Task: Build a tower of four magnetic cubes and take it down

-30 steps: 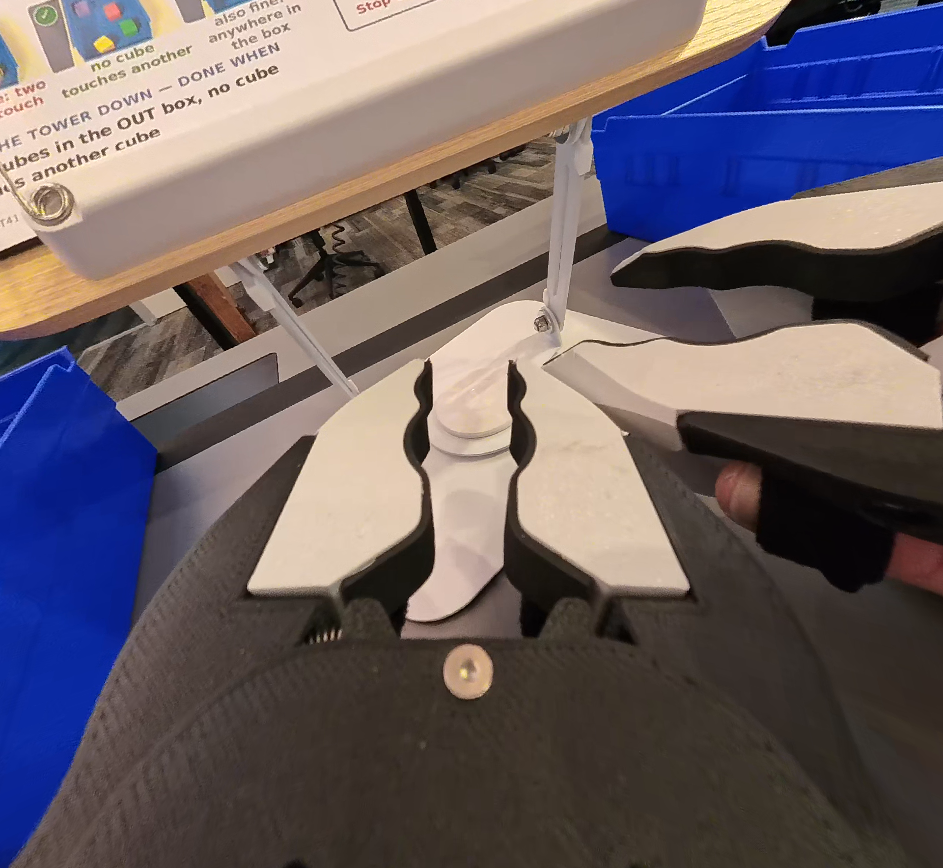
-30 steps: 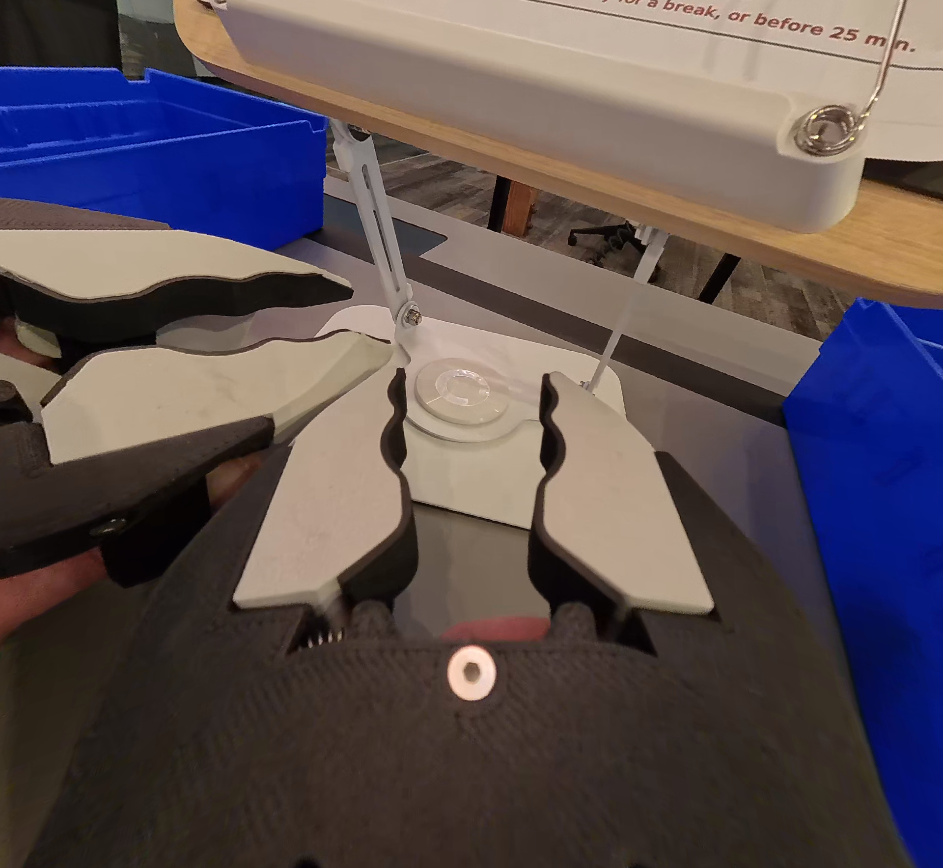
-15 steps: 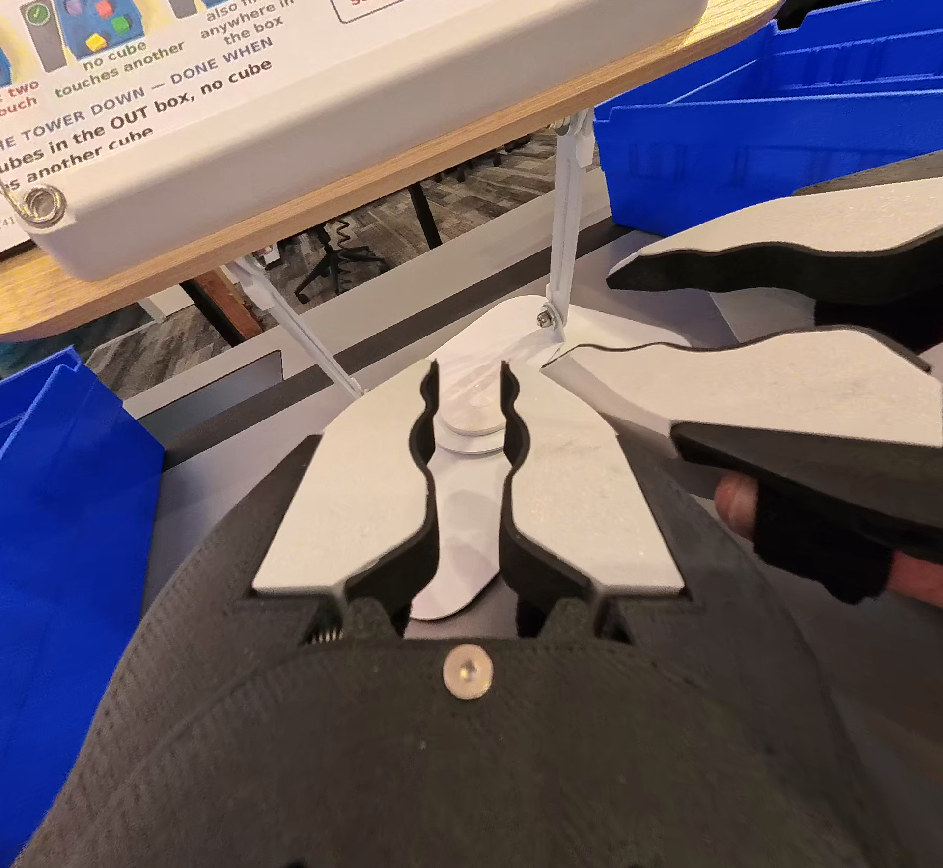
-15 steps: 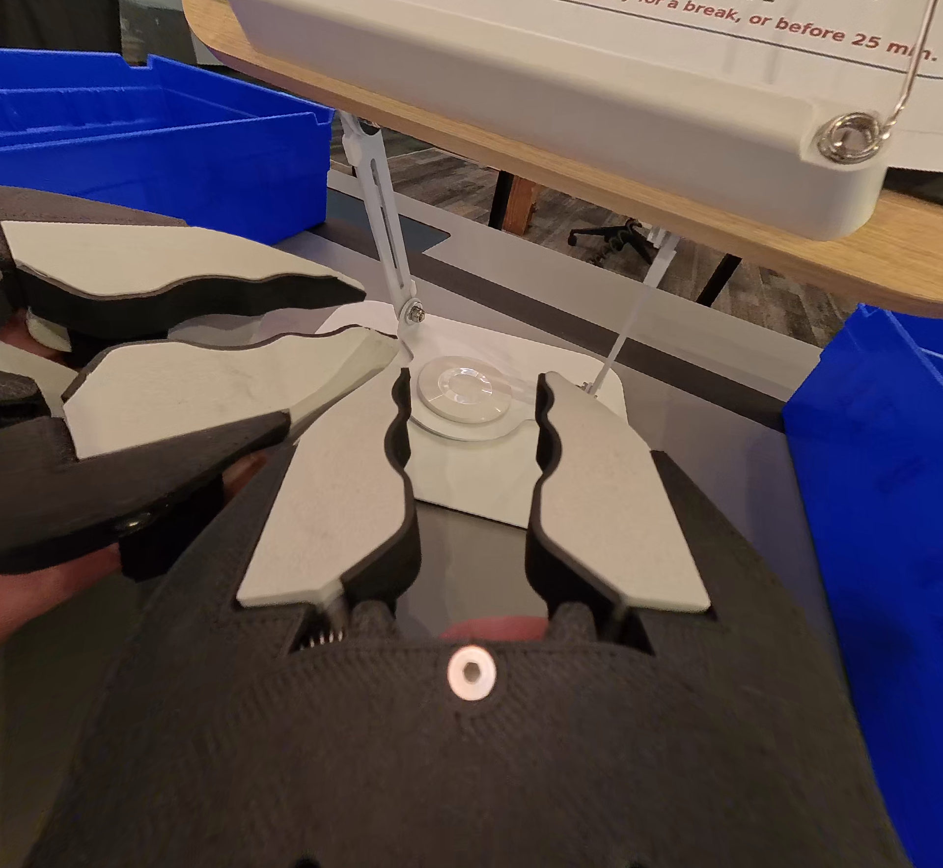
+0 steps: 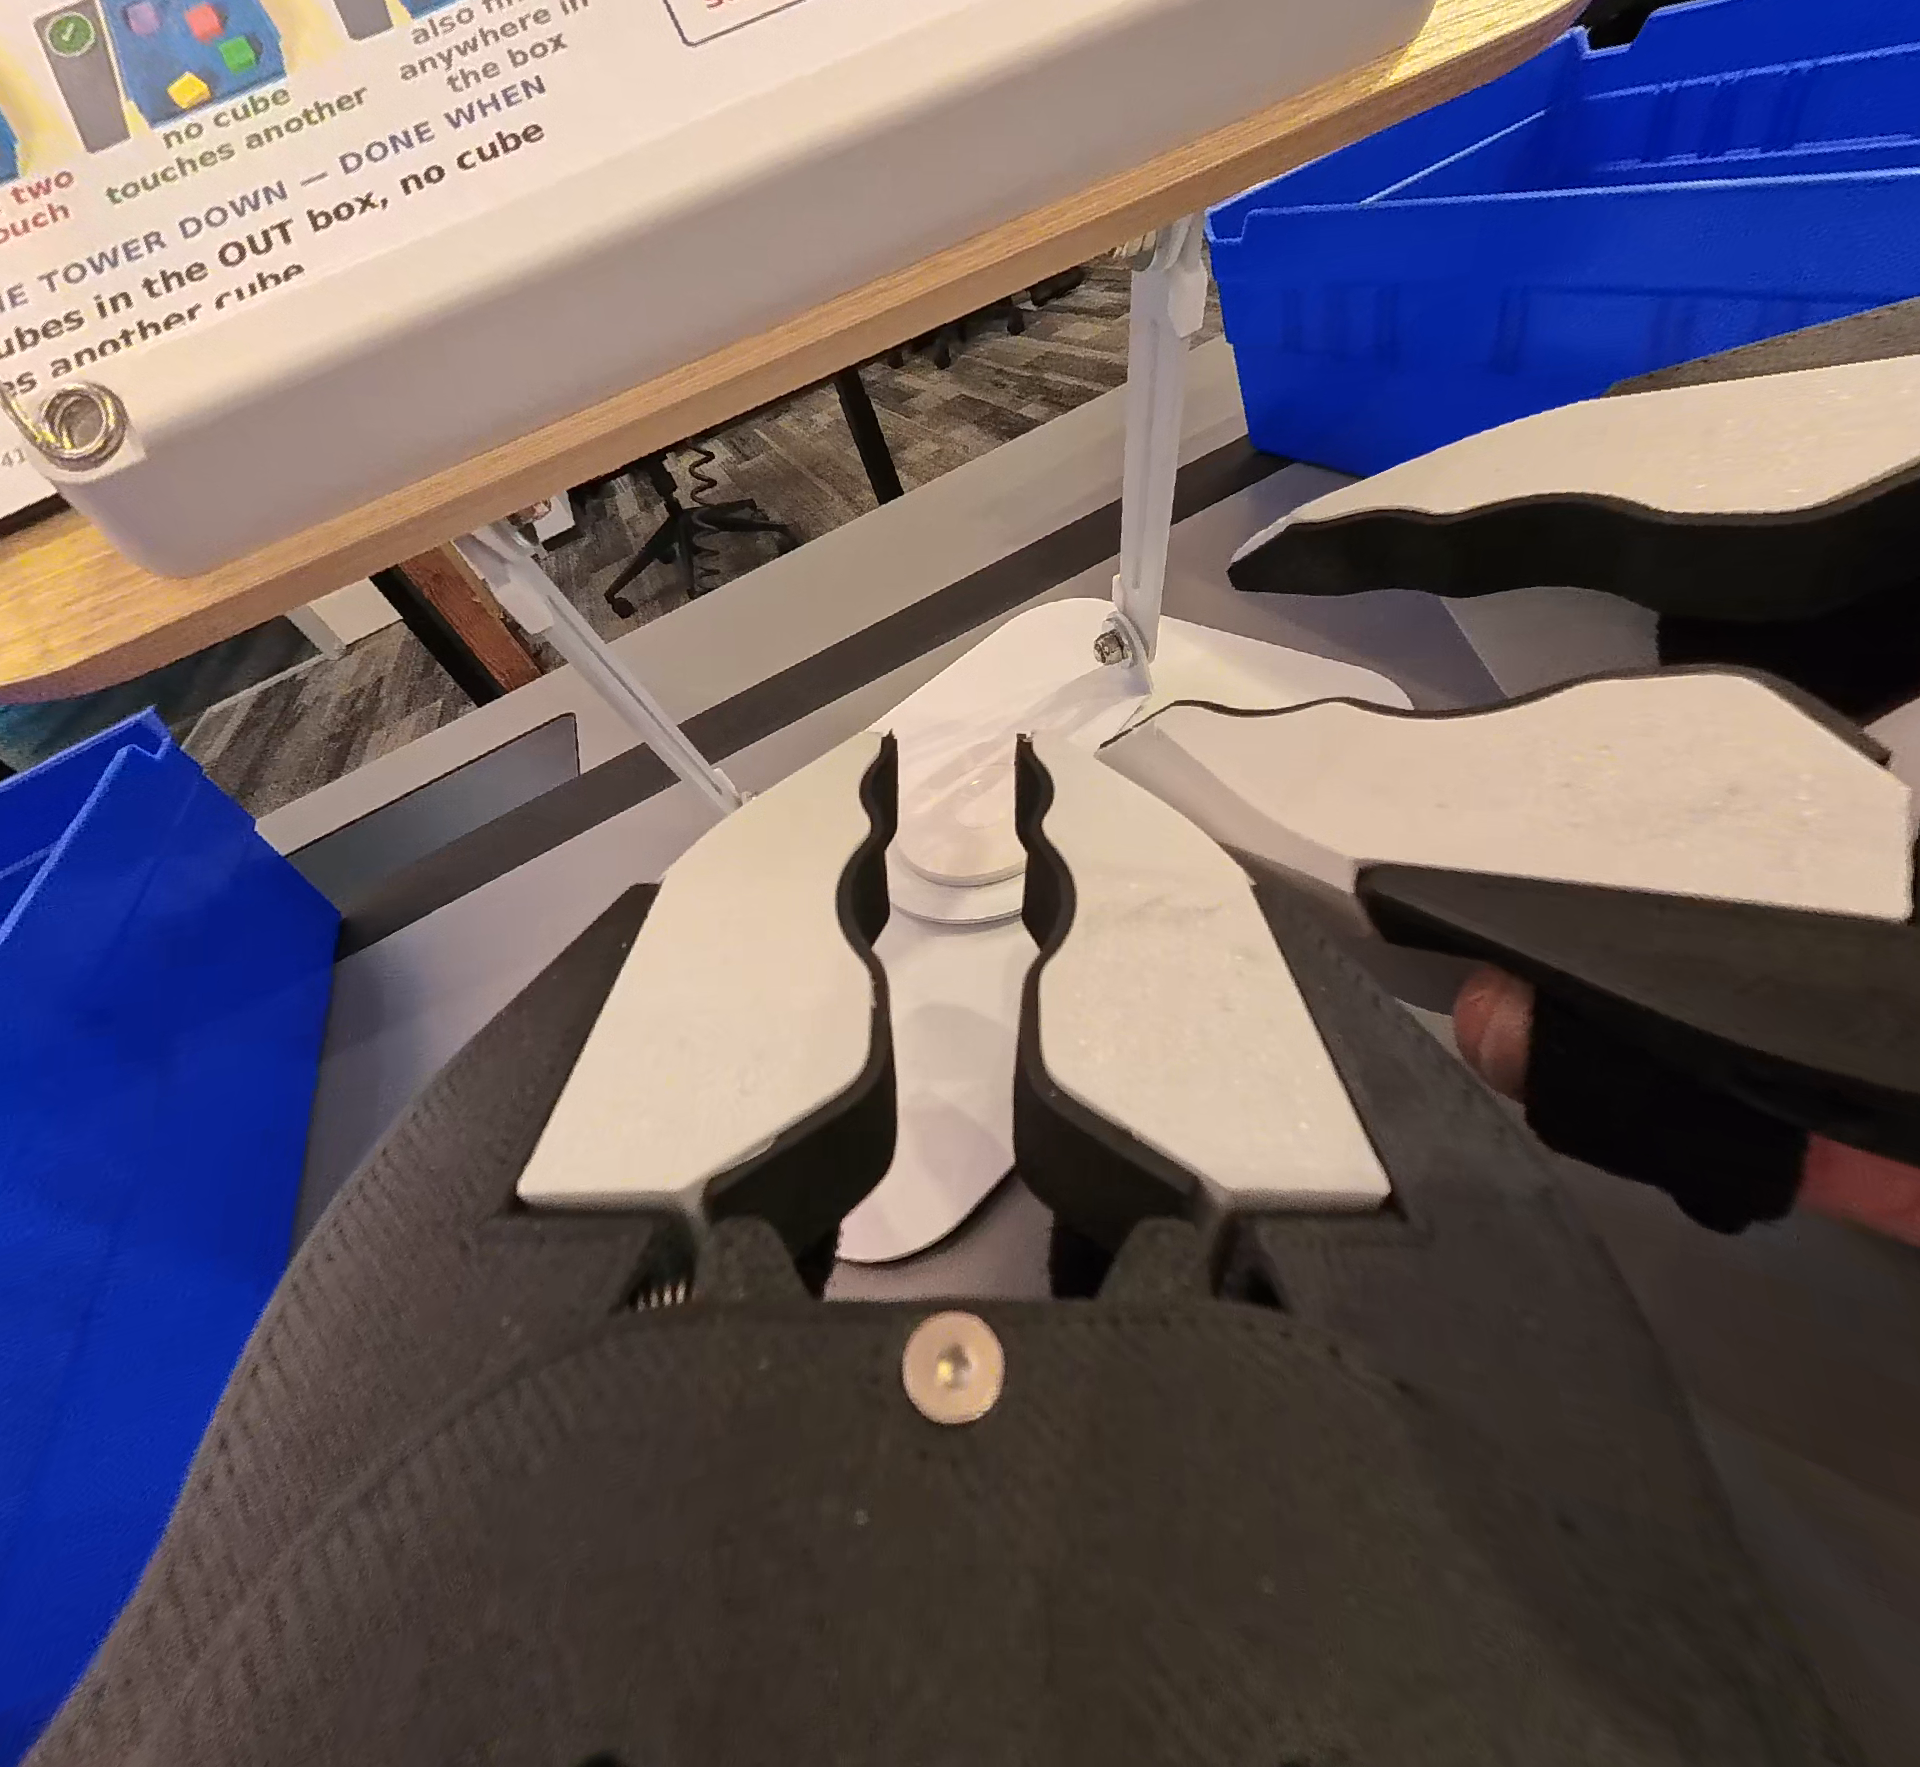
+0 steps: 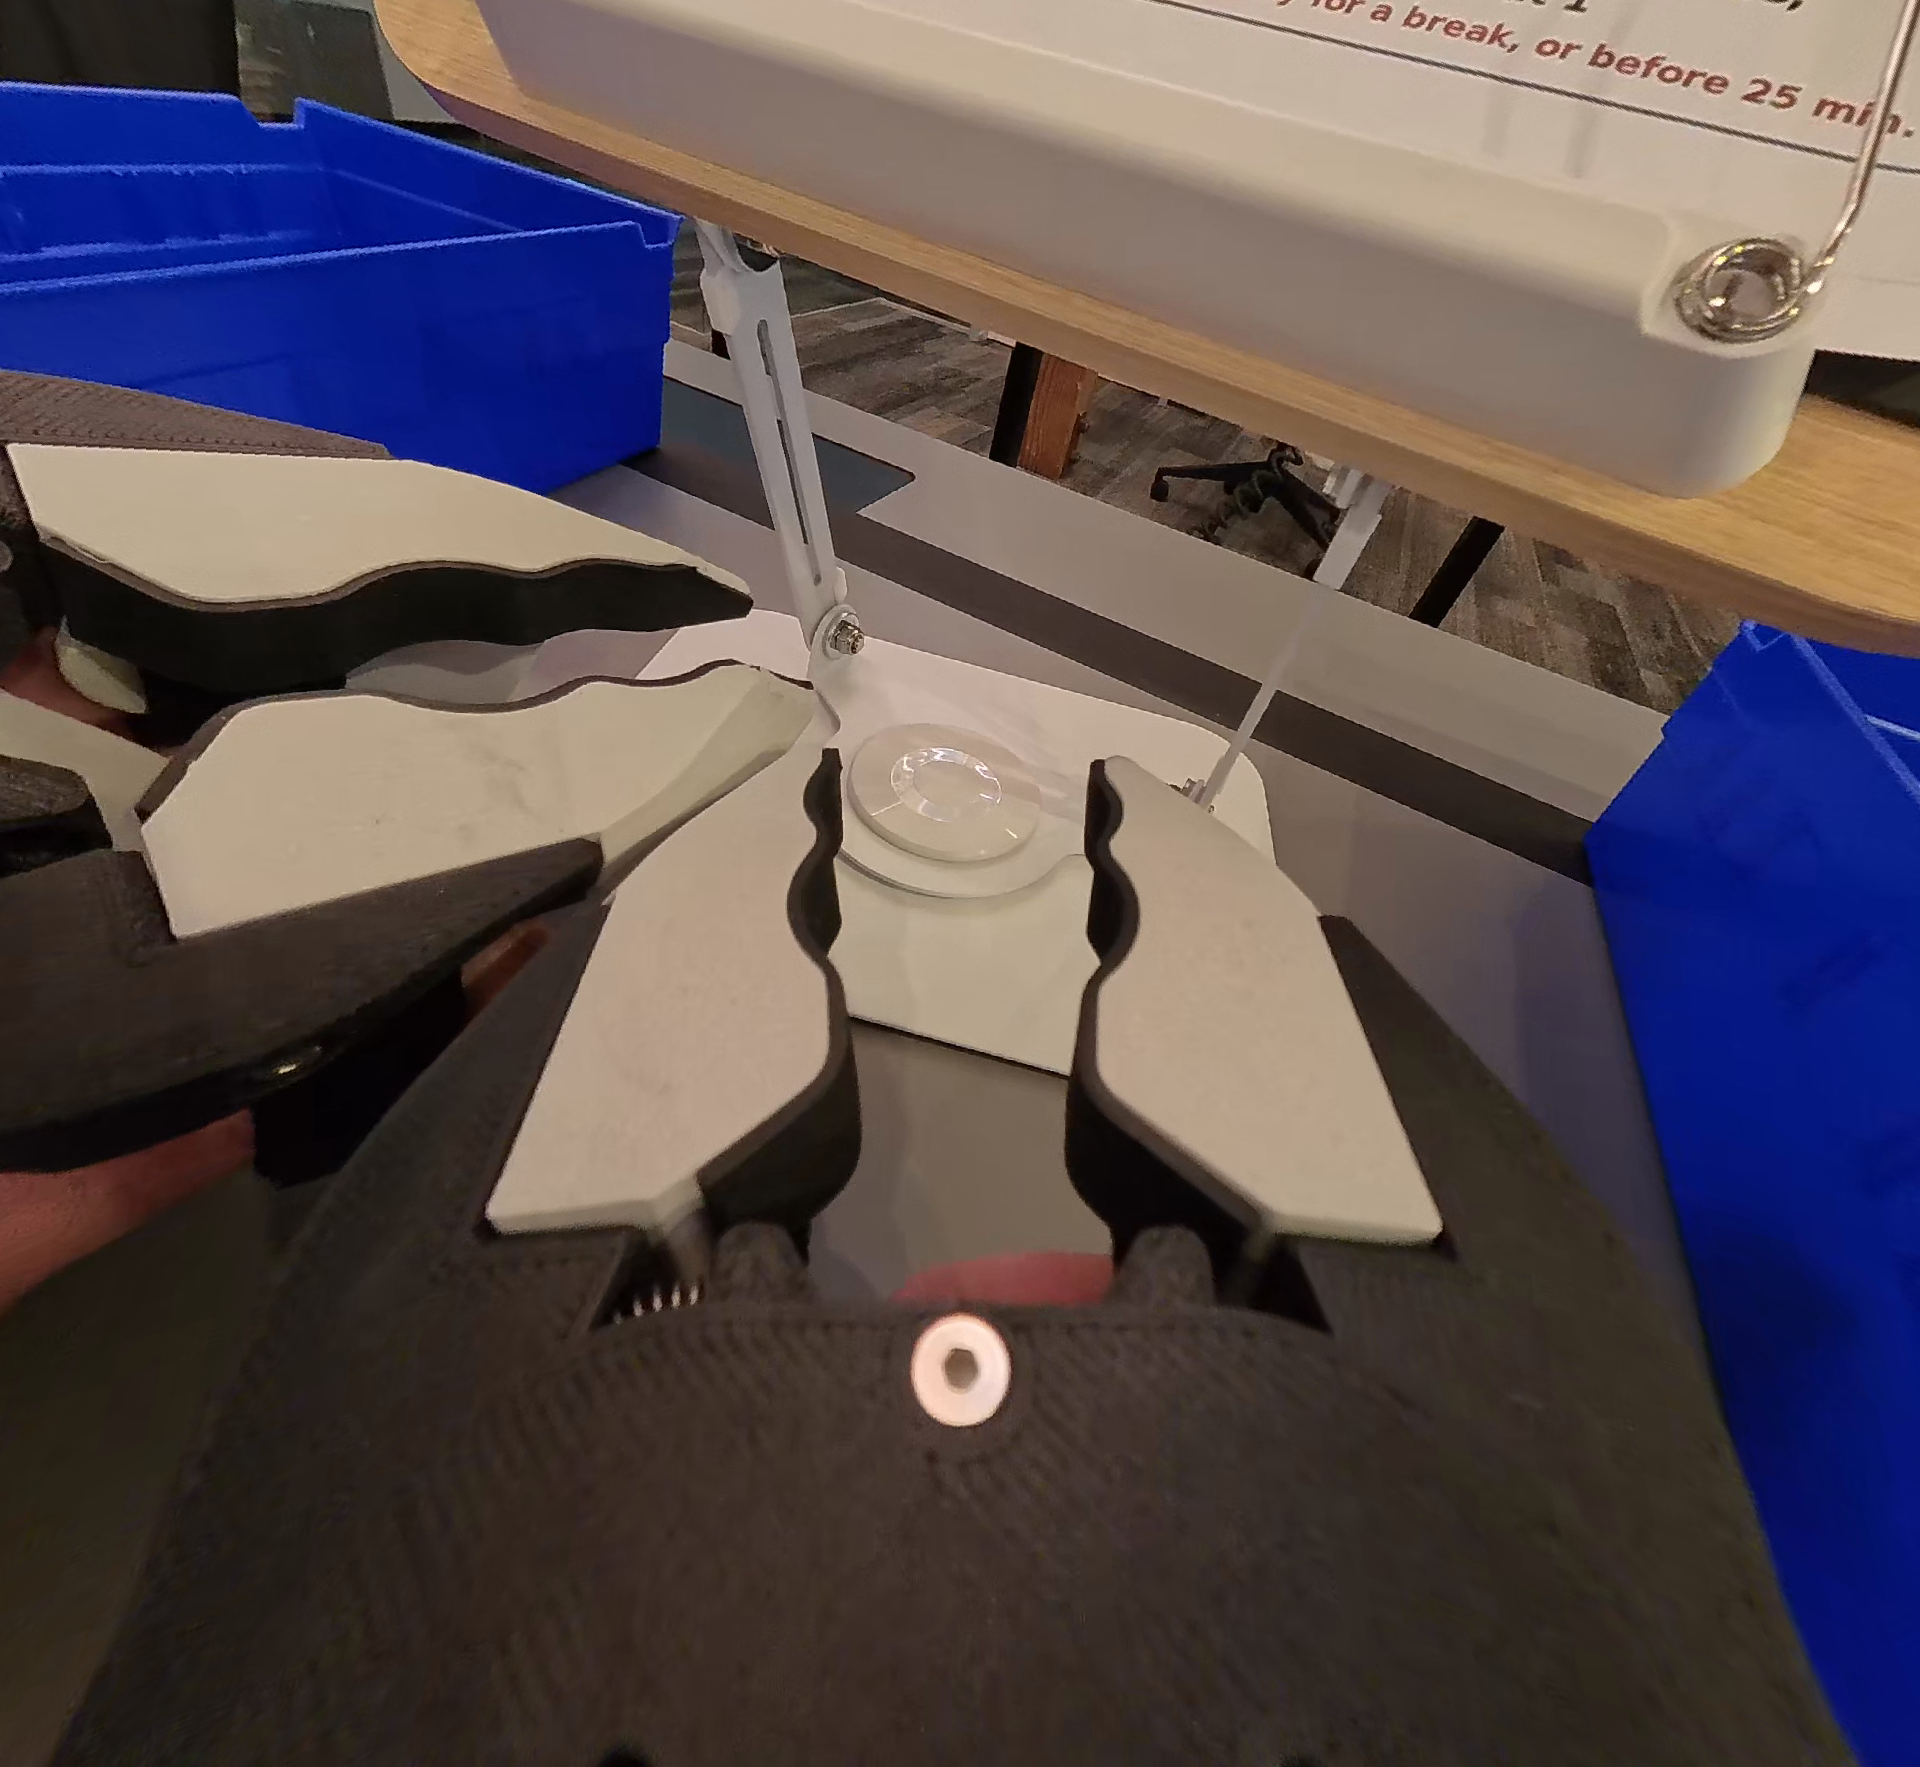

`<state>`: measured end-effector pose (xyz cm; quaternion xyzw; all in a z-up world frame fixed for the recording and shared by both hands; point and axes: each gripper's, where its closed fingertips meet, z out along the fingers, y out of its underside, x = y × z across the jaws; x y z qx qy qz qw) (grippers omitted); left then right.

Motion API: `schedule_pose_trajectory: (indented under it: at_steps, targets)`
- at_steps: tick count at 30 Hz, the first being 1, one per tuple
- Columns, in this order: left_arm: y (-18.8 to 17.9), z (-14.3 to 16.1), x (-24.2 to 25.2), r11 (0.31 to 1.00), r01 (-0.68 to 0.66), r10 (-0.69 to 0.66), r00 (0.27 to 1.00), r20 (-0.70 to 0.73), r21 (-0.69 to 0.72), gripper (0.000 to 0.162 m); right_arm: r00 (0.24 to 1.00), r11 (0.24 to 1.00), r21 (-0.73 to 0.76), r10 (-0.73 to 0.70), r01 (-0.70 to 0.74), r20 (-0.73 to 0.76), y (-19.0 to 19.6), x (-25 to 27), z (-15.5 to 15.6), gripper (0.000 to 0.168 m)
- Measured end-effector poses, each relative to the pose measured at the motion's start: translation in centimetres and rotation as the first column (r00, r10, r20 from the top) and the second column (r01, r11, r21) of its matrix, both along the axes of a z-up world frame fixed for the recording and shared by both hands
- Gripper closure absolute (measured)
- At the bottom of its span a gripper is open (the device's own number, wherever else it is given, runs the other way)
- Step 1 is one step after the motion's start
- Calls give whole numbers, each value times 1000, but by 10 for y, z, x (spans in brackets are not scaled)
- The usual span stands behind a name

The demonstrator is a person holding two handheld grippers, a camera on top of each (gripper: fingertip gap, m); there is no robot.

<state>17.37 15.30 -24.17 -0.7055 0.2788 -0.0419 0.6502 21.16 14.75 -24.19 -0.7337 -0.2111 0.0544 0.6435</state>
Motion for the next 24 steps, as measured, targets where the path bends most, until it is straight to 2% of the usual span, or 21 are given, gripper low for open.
schedule_pose_trajectory:
  at_steps: [17,24]
  targets:
    - [0,-1,0,1000,-1,1,1000,-5,-3,141,1000,1000,0,-2,2,8,0,-1,0,124]
    - [1,-3,2,1000,-12,12,999,-35,-2,149,1000,1000,4,-7,7,31,0,-2,-2,127]
